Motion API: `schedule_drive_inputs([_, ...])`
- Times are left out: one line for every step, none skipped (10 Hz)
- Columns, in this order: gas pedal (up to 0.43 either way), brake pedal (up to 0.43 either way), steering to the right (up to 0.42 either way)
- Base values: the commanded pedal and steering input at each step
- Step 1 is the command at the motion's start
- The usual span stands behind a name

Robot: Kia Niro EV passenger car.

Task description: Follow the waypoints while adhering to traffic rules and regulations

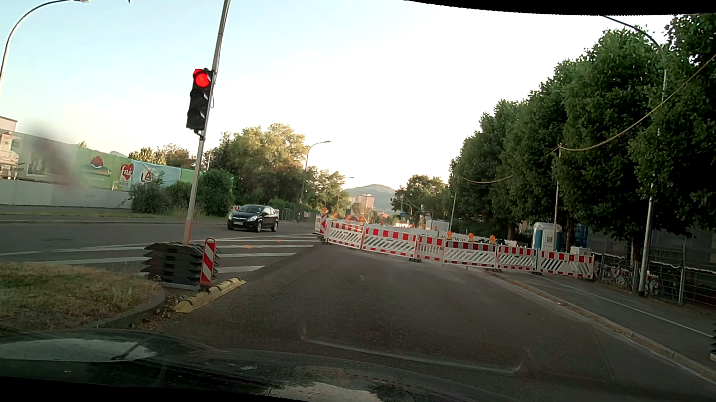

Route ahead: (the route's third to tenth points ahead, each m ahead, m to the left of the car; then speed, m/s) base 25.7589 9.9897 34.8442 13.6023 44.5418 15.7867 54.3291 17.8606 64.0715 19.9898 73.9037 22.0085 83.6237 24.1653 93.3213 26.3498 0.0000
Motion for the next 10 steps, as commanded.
schedule_drive_inputs([0.0,0.402,-0.003])
schedule_drive_inputs([0.0,0.409,-0.003])
schedule_drive_inputs([0.0,0.415,-0.003])
schedule_drive_inputs([0.0,0.415,-0.003])
schedule_drive_inputs([0.0,0.415,-0.003])
schedule_drive_inputs([0.0,0.421,-0.003])
schedule_drive_inputs([0.0,0.421,-0.003])
schedule_drive_inputs([0.0,0.421,-0.003])
schedule_drive_inputs([0.0,0.427,-0.003])
schedule_drive_inputs([0.0,0.421,-0.003])
